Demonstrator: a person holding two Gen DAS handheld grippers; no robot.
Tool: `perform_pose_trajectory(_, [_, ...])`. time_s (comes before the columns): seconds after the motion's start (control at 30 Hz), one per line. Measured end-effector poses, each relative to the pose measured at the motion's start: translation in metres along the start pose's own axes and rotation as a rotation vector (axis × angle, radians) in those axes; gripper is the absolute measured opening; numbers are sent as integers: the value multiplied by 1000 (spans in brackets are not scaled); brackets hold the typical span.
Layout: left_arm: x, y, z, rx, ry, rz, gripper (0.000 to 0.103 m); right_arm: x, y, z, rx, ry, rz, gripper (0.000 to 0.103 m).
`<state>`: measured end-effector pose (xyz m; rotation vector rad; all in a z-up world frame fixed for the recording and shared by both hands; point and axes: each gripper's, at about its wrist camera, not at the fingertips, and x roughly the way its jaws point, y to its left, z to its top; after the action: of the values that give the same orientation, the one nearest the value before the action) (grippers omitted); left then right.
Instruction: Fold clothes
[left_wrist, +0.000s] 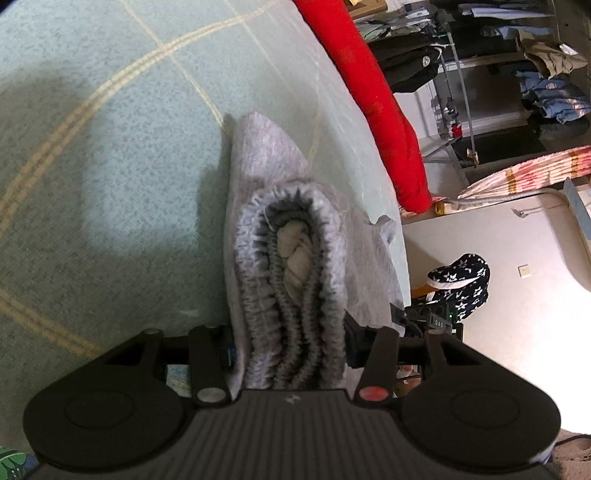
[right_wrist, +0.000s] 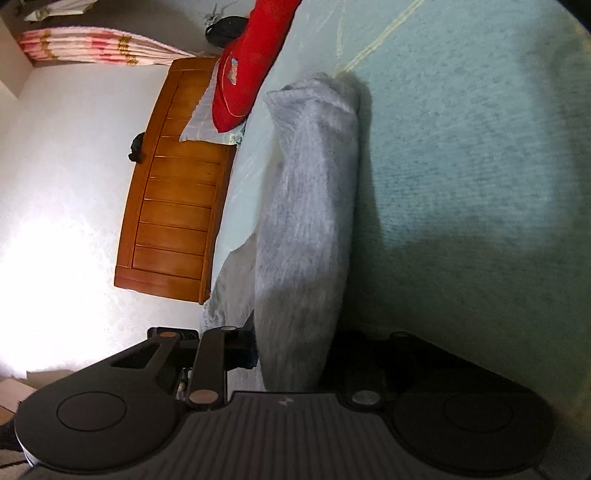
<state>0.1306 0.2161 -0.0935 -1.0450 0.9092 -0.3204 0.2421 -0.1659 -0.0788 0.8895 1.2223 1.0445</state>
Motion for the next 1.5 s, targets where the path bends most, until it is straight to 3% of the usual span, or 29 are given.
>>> perform_pose_trajectory(0.17, [2, -2, 1, -8, -8, -5, 50, 5, 0, 1, -24, -7, 19, 23])
perform_pose_trajectory(0.4, [5, -4, 1, -54, -26, -39, 49, 10, -3, 2, 6, -30, 72, 29])
perform_pose_trajectory(0.47, [3, -8, -1, -71, -36, -69, 56, 8, 0, 2, 27, -37, 90, 44])
perform_pose_trajectory(0.53, [1, -12, -2, -84, -47, -103, 57, 7, 8, 3, 45, -40, 140, 74])
perform_pose_trajectory(0.6, [-1, -17, -2, -77, -56, -122, 57, 8, 20, 4, 37, -33, 156, 81])
perform_pose_trajectory(0.83, [-12, -31, 0, -43, -85, -160, 57, 20, 72, 17, -47, 20, 140, 85])
perform_pose_trajectory(1.03, [-32, -31, 6, -31, -154, -167, 57, 42, 112, 29, -143, 83, 105, 86])
perform_pose_trajectory(1.2, [-66, -16, 9, -50, -252, -145, 57, 88, 142, 50, -198, 139, 84, 88])
perform_pose_trajectory(1.5, [-133, 18, 27, -106, -412, -59, 57, 244, 208, 101, -316, 338, 45, 89])
